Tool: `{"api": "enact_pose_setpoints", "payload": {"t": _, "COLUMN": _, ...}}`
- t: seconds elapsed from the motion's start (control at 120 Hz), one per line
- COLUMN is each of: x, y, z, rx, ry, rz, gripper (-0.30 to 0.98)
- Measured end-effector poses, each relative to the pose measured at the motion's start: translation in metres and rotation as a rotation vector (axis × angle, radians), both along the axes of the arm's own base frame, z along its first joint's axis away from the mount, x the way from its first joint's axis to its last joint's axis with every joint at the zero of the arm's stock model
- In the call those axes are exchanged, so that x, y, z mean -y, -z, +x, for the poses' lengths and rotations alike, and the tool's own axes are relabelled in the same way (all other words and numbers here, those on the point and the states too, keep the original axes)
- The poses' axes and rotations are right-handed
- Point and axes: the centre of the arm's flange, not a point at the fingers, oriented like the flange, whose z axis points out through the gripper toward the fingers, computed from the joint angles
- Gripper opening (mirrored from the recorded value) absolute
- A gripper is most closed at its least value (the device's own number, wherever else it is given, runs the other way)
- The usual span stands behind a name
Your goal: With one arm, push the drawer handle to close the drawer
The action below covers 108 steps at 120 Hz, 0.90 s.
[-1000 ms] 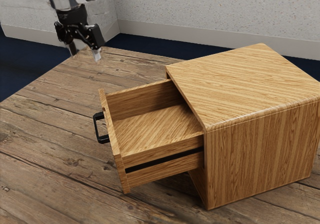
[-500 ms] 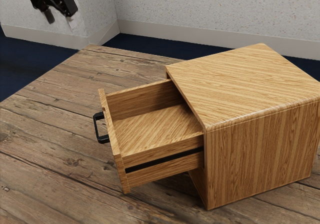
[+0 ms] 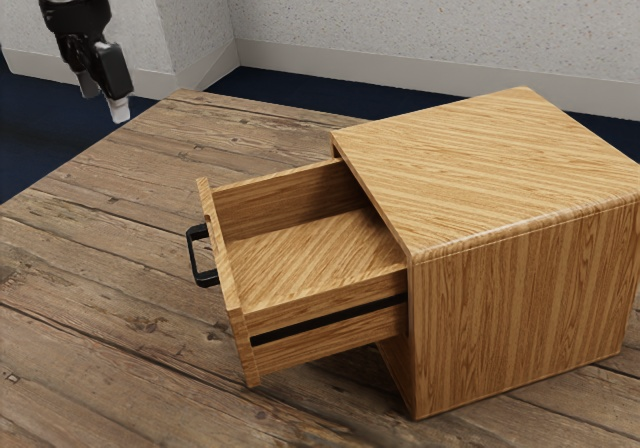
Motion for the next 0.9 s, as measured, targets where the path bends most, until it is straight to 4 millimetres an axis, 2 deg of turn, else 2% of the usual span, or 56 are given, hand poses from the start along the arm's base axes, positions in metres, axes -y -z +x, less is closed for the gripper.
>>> {"api": "enact_pose_setpoints", "payload": {"t": 0.05, "x": 0.000, "y": 0.035, "z": -0.011, "rx": -0.029, "ry": 0.032, "rz": 0.009, "gripper": 0.68}}
{"api": "enact_pose_setpoints", "payload": {"t": 0.108, "x": 0.000, "y": 0.064, "z": -0.022, "rx": -0.037, "ry": 0.071, "rz": 0.015, "gripper": 0.66}}
{"api": "enact_pose_setpoints", "payload": {"t": 0.392, "x": 0.027, "y": 0.142, "z": -0.039, "rx": -0.005, "ry": 0.290, "rz": 0.038, "gripper": 0.40}}
{"api": "enact_pose_setpoints", "payload": {"t": 0.517, "x": 0.051, "y": 0.160, "z": -0.040, "rx": 0.032, "ry": 0.395, "rz": 0.057, "gripper": 0.29}}
{"api": "enact_pose_setpoints", "payload": {"t": 0.7, "x": 0.066, "y": 0.177, "z": -0.043, "rx": 0.077, "ry": 0.490, "rz": 0.064, "gripper": 0.11}}
{"api": "enact_pose_setpoints", "payload": {"t": 0.9, "x": 0.084, "y": 0.184, "z": -0.049, "rx": 0.138, "ry": 0.563, "rz": 0.038, "gripper": -0.04}}
